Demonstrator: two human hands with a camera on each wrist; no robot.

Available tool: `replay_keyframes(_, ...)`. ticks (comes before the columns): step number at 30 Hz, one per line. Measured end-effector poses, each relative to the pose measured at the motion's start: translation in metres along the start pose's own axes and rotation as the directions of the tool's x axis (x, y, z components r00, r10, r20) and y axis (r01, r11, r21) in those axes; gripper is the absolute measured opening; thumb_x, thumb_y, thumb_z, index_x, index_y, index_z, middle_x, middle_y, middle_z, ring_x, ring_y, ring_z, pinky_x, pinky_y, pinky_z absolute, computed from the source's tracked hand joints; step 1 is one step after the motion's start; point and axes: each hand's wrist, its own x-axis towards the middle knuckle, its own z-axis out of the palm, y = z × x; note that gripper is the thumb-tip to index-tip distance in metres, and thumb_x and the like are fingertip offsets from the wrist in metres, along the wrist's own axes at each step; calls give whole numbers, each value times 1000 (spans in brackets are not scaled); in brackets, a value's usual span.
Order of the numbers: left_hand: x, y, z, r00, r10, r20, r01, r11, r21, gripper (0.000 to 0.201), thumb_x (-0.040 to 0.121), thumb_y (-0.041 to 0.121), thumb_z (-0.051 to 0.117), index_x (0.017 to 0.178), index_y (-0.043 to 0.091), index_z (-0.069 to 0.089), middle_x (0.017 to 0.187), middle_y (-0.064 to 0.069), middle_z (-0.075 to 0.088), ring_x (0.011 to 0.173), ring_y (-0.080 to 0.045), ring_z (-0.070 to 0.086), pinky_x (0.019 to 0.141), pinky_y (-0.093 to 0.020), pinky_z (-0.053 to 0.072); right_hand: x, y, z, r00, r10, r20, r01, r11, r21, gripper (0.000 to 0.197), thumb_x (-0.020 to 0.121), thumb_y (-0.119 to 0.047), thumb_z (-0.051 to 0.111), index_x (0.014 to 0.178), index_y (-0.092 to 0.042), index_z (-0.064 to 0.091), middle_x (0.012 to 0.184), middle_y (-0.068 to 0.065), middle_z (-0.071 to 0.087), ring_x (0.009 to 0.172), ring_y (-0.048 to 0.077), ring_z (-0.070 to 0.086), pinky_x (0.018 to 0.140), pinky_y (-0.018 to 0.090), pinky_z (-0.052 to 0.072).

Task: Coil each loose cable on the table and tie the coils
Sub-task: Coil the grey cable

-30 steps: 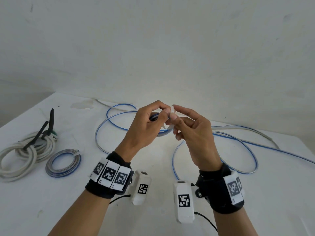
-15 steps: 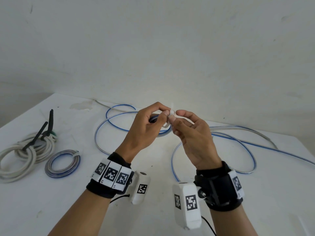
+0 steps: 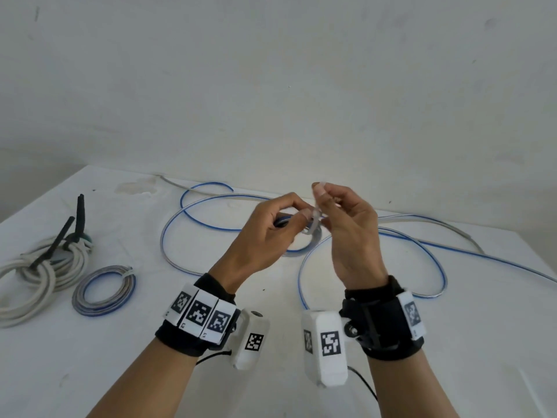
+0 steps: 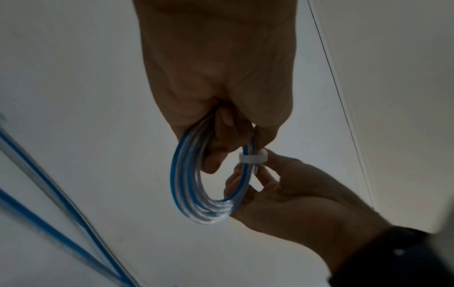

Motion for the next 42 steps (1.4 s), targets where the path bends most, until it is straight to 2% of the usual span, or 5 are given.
replay_keyframes(7,-2,4,29,989,-86,123,105,981,-163,23,102,20,55,86,5,59,68,-31,39,59,-41,20,54,-42,27,9,0,-21,993,-42,-112,45,999,22,4,97,-16,67,94,-12,68,86,-2,69,86,16,66,80,37,53)
replay_keyframes(13,-2,1,34,986,-164,36,168,965,-201,29,99,25,63,78,6,61,72,11,65,49,-13,33,53,-32,36,4,-4,-17,998,15,-57,-9,993,119,6,101,-12,61,100,-6,60,84,10,70,81,26,77,63,31,60)
replay_keyframes(28,-6,-26,32,956,-283,83,294,935,-198,27,98,22,66,72,16,60,89,-21,71,49,-14,34,51,-27,39,8,30,-15,972,-114,-203,116,993,-3,6,99,-6,62,97,-1,64,75,6,71,64,22,72,60,29,57)
replay_keyframes(35,-29,-29,-14,929,-310,205,371,802,-468,31,103,35,55,95,10,71,58,-1,41,54,-15,30,63,-30,50,-18,-1,19,994,-97,43,95,995,39,11,96,-12,66,97,-1,65,82,14,72,79,35,76,61,38,61)
replay_keyframes(42,-64,-28,-83,905,-422,49,393,787,-476,69,89,72,47,127,18,66,117,-11,71,111,-28,68,90,-44,57,-24,-7,94,941,-26,336,17,999,29,24,80,-16,80,83,0,62,79,11,69,82,38,75,70,45,62)
